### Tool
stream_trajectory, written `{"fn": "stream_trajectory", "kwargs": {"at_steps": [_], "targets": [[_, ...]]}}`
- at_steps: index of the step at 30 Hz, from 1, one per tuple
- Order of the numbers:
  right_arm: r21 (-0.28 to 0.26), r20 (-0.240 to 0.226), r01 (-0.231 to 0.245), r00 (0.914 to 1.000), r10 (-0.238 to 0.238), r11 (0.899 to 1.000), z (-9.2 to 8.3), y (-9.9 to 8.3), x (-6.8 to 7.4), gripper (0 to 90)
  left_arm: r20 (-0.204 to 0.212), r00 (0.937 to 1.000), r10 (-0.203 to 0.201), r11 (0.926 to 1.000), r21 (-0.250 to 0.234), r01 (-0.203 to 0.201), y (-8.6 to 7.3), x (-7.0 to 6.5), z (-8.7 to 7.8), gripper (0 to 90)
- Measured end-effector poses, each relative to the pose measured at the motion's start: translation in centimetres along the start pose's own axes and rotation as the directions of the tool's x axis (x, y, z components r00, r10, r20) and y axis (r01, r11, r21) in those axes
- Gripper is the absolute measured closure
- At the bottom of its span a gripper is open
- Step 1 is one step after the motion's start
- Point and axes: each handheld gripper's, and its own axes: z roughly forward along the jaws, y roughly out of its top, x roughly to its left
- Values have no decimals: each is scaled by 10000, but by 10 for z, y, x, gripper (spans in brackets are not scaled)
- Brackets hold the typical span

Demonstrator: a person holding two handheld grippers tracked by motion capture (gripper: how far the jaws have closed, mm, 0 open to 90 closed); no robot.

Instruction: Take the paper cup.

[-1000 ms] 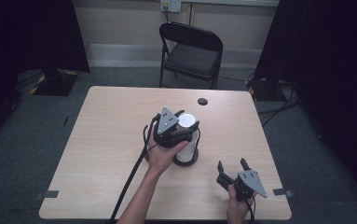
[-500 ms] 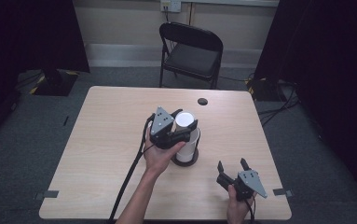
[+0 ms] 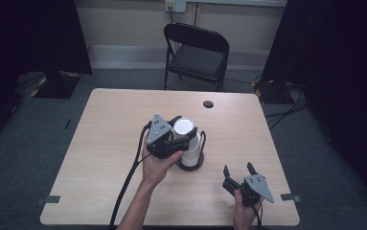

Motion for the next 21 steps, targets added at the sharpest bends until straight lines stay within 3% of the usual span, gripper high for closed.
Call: {"fn": "stream_trajectory", "kwargs": {"at_steps": [7,12,17,21], "targets": [[-63,53,0,10000,0,10000,0,0,0,145,145,9995,-273,9993,-247,277,-4,2,-17,349],[39,-165,130,9998,-129,9999,-1,0,2,145,6,9990,-450,9976,-518,450,-11,2,-29,349],[150,-457,453,9980,-445,9989,-2,0,5,155,103,9939,-1094,9925,-532,1098,-23,6,-39,349],[-14,-814,333,9961,-333,9994,-3,-1,4,178,213,9890,-1464,9867,-679,1476,-31,8,-45,350]]}}
